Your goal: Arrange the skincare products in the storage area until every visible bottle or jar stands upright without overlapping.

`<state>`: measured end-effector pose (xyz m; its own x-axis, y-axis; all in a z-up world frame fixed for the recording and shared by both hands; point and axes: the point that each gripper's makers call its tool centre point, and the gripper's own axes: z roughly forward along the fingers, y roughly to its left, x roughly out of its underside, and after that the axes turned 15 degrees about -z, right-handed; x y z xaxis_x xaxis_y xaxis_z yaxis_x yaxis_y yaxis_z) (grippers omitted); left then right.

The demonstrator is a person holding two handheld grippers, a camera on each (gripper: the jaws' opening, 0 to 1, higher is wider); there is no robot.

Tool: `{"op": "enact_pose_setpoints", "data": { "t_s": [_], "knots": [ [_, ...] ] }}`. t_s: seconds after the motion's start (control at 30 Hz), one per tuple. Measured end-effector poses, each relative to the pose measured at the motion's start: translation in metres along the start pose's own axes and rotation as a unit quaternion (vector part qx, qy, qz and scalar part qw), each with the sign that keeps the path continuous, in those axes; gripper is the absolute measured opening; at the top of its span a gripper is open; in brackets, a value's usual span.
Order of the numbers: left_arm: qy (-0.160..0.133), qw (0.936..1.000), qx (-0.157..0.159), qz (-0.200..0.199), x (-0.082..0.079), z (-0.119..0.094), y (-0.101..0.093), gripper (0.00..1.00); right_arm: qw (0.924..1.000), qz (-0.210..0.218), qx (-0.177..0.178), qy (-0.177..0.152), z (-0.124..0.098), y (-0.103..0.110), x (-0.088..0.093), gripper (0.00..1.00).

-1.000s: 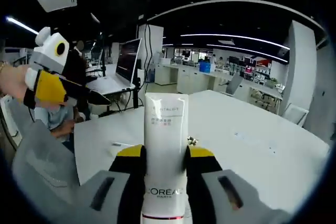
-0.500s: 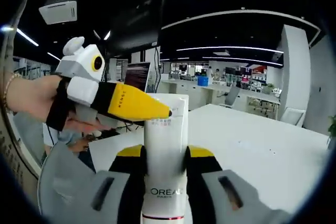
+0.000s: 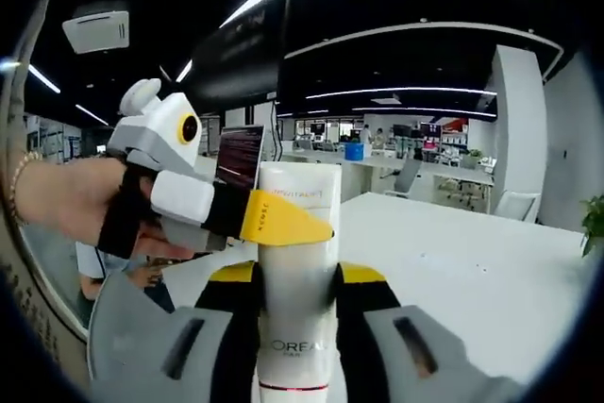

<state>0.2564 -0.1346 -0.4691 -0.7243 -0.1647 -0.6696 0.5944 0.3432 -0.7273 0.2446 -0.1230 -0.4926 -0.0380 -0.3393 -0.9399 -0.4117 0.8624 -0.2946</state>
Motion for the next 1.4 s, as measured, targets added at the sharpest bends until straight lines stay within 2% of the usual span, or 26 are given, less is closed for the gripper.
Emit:
{"op": "enact_pose_setpoints", "data": {
  "t_s": [0.07, 0.1, 0.13, 0.2, 0.3, 0.4, 0.53, 0.57, 0.6, 0.7, 0.73, 0.77, 0.8, 0.83, 0.9, 0.97, 1.0, 1.03, 1.07, 1.2, 1.27, 1.4],
  "knots": [
    [0.019, 0.9994, 0.013, 0.025, 0.002, 0.002, -0.007, 0.09, 1.0000, 0.004, 0.003, 0.001, -0.004, -0.003, -0.001, 0.30],
    [0.025, 0.9993, 0.018, 0.024, 0.002, 0.003, -0.009, 0.08, 0.9999, 0.014, 0.004, -0.003, -0.006, -0.004, -0.002, 0.30],
    [0.031, 0.9990, 0.024, 0.023, 0.001, 0.003, -0.012, 0.08, 0.9991, 0.042, 0.003, -0.012, -0.009, -0.005, -0.005, 0.30],
    [0.044, 0.9977, 0.045, 0.024, 0.000, 0.005, -0.019, 0.07, 0.9988, 0.042, 0.007, -0.023, -0.014, -0.009, -0.009, 0.31],
    [0.066, 0.9949, 0.071, 0.027, -0.003, 0.005, -0.030, 0.07, 0.9956, 0.078, -0.002, -0.052, -0.022, -0.013, -0.019, 0.30],
    [0.085, 0.9908, 0.101, 0.027, -0.005, 0.003, -0.041, 0.07, 0.9900, 0.108, -0.029, -0.087, -0.032, -0.014, -0.029, 0.30],
    [0.125, 0.9799, 0.151, 0.037, 0.000, 0.000, -0.058, 0.07, 0.9853, 0.106, -0.073, -0.113, -0.043, -0.010, -0.032, 0.28],
    [0.142, 0.9737, 0.172, 0.046, 0.004, -0.002, -0.063, 0.07, 0.9838, 0.106, -0.085, -0.116, -0.045, -0.009, -0.033, 0.28],
    [0.149, 0.9715, 0.177, 0.051, 0.006, -0.002, -0.065, 0.07, 0.9813, 0.107, -0.106, -0.120, -0.048, -0.006, -0.033, 0.27],
    [0.174, 0.9574, 0.221, 0.064, 0.013, -0.006, -0.082, 0.07, 0.9727, 0.107, -0.155, -0.136, -0.056, -0.001, -0.039, 0.26],
    [0.184, 0.9514, 0.237, 0.069, 0.016, -0.008, -0.088, 0.07, 0.9663, 0.114, -0.181, -0.143, -0.060, 0.002, -0.042, 0.26],
    [0.195, 0.9426, 0.259, 0.081, 0.021, -0.011, -0.098, 0.07, 0.9635, 0.112, -0.196, -0.144, -0.062, 0.004, -0.043, 0.27],
    [0.204, 0.9366, 0.271, 0.089, 0.027, -0.012, -0.107, 0.07, 0.9601, 0.108, -0.216, -0.141, -0.064, 0.007, -0.043, 0.28],
    [0.211, 0.9315, 0.279, 0.100, 0.031, -0.012, -0.112, 0.07, 0.9590, 0.106, -0.220, -0.143, -0.065, 0.007, -0.044, 0.28],
    [0.221, 0.9212, 0.292, 0.132, 0.037, -0.014, -0.107, 0.07, 0.9518, 0.095, -0.253, -0.146, -0.073, 0.015, -0.046, 0.22],
    [0.236, 0.9118, 0.300, 0.152, 0.043, -0.013, -0.108, 0.07, 0.9566, 0.089, -0.241, -0.138, -0.071, 0.012, -0.042, 0.20],
    [0.240, 0.9062, 0.305, 0.167, 0.046, -0.011, -0.108, 0.08, 0.9625, 0.060, -0.229, -0.132, -0.070, 0.010, -0.038, 0.19],
    [0.238, 0.9005, 0.312, 0.188, 0.048, -0.009, -0.107, 0.08, 0.9668, 0.049, -0.217, -0.126, -0.069, 0.008, -0.033, 0.19],
    [0.249, 0.8952, 0.310, 0.202, 0.054, -0.008, -0.103, 0.08, 0.9699, 0.037, -0.212, -0.114, -0.068, 0.008, -0.026, 0.19],
    [0.282, 0.8882, 0.291, 0.217, 0.071, 0.001, -0.090, 0.10, 0.9765, -0.004, -0.202, -0.075, -0.064, 0.010, 0.000, 0.18],
    [0.299, 0.8843, 0.283, 0.220, 0.083, 0.006, -0.080, 0.11, 0.9758, -0.025, -0.212, -0.047, -0.063, 0.012, 0.018, 0.18],
    [0.309, 0.8861, 0.273, 0.213, 0.098, 0.021, -0.064, 0.11, 0.9743, -0.050, -0.220, -0.010, -0.061, 0.006, 0.051, 0.18]
  ]
}}
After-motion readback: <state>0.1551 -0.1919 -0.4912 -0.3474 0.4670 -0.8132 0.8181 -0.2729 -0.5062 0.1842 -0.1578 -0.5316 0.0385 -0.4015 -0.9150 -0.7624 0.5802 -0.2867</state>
